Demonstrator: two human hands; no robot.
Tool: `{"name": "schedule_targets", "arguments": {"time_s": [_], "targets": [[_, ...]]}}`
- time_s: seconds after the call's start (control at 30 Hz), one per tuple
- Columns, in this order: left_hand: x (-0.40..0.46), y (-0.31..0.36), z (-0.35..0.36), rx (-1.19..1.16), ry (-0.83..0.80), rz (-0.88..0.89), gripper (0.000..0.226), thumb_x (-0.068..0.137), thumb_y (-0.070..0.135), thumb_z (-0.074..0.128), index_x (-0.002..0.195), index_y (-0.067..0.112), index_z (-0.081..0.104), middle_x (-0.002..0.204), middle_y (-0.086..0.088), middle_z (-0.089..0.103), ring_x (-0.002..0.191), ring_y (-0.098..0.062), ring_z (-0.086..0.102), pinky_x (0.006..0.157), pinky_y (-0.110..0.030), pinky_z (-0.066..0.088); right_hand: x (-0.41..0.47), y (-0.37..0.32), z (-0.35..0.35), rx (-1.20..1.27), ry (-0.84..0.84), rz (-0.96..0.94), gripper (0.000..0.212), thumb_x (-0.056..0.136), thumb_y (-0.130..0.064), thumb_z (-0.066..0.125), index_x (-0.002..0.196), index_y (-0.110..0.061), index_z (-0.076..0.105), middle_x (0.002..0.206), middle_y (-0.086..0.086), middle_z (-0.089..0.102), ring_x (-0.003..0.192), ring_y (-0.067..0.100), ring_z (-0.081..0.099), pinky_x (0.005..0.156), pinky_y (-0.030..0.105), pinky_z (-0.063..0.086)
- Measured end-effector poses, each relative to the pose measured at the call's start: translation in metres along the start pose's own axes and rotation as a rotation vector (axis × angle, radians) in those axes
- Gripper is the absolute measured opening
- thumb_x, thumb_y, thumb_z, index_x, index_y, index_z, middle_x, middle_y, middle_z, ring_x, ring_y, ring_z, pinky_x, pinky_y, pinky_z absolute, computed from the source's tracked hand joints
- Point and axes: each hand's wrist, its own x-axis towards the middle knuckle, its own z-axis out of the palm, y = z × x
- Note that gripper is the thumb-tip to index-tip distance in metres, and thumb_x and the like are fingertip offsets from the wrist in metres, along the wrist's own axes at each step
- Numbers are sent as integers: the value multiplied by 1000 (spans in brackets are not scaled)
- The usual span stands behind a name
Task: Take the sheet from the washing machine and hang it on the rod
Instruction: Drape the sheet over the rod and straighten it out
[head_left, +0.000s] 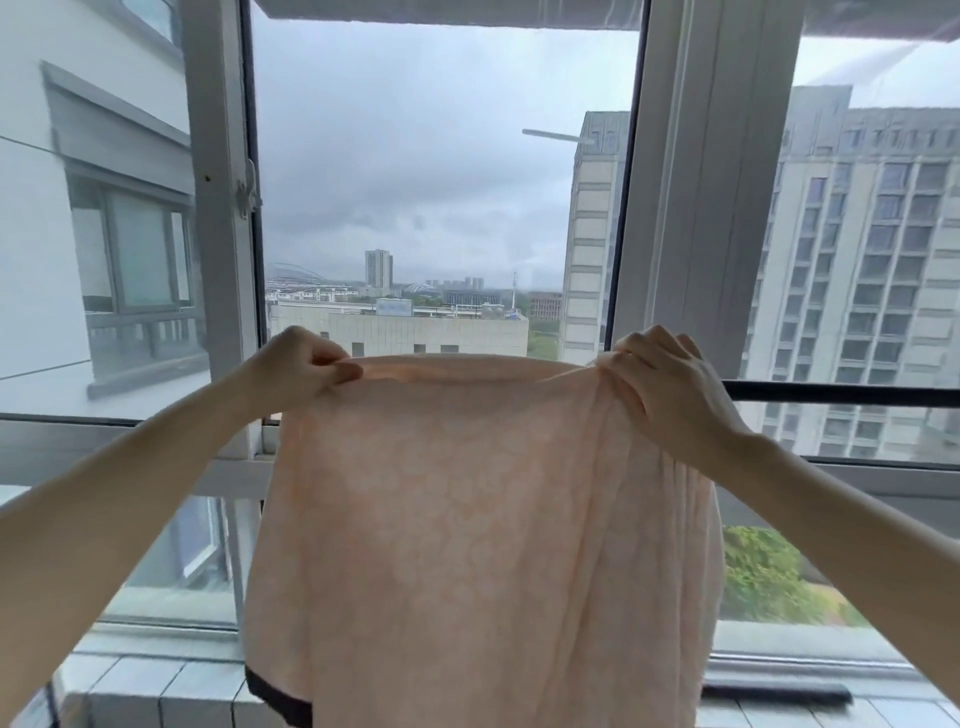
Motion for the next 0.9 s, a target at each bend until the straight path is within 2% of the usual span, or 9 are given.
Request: {"name": "schedule_targets", "arguments": {"time_s": [0.17, 0.27, 0.33, 0.43, 0.5, 0.67, 0.73, 0.83, 0.9], "targets": [[14, -4, 3, -65, -79, -4, 45, 86, 23, 70, 53, 2, 48, 52, -1, 28, 46, -7, 25, 48, -24, 21, 12, -34, 3, -23, -6, 79, 20, 95, -22, 53, 91, -12, 70, 91, -1, 66, 91, 20, 55, 85, 38, 42], [24, -12, 2, -138, -139, 17, 46, 85, 28, 70, 50, 10, 47, 51, 2, 30, 46, -7, 27, 47, -22, 22, 18, -56, 11, -42, -32, 125, 19, 92, -19, 54, 105, -14, 67, 102, 2, 66, 98, 25, 56, 84, 42, 43], [33, -20, 2, -251, -184, 40, 46, 82, 36, 71, 56, 2, 53, 55, -1, 37, 52, -10, 34, 51, -22, 27, 23, -73, 17, -68, -19, 134, 22, 88, -12, 58, 110, -13, 63, 107, 6, 62, 100, 28, 55, 83, 46, 45], [53, -36, 8, -416, -250, 107, 63, 79, 42, 73, 82, -18, 56, 71, -9, 50, 66, -18, 42, 64, -30, 35, 35, -104, 26, -118, 8, 127, 13, 81, -4, 63, 91, -13, 63, 108, 6, 59, 104, 29, 53, 89, 49, 44], [68, -39, 17, -430, -274, 173, 50, 87, 28, 68, 79, -19, 54, 69, -9, 46, 64, -17, 40, 60, -28, 33, 44, -126, 35, -121, -6, 145, 6, 81, -8, 62, 82, -14, 64, 106, 2, 60, 105, 28, 53, 93, 52, 42], [95, -37, 43, -477, -296, 386, 46, 92, 19, 61, 51, 8, 44, 53, 8, 35, 53, -5, 31, 49, -19, 24, 65, -177, 47, -64, -73, 213, 23, 89, -33, 52, 90, -12, 61, 99, 2, 58, 95, 26, 51, 87, 46, 41], [102, -32, 53, -544, -291, 419, 44, 92, 22, 61, 54, 2, 52, 54, 2, 39, 55, -7, 34, 49, -20, 26, 72, -187, 46, -116, -161, 263, 38, 90, -49, 48, 98, -14, 58, 104, 1, 56, 97, 24, 49, 86, 45, 40], [109, -26, 65, -598, -300, 462, 51, 92, 21, 62, 42, 23, 52, 41, 17, 36, 44, 2, 31, 44, -12, 26, 75, -189, 47, -158, -186, 302, 26, 92, -38, 50, 98, -14, 57, 104, 0, 55, 96, 23, 48, 83, 51, 42], [112, -23, 69, -613, -291, 479, 57, 92, 22, 62, 38, 25, 45, 37, 17, 32, 40, 2, 29, 42, -10, 24, 75, -187, 46, -207, -181, 306, 18, 94, -28, 50, 97, -12, 59, 104, 0, 56, 96, 23, 49, 82, 53, 42]]}}
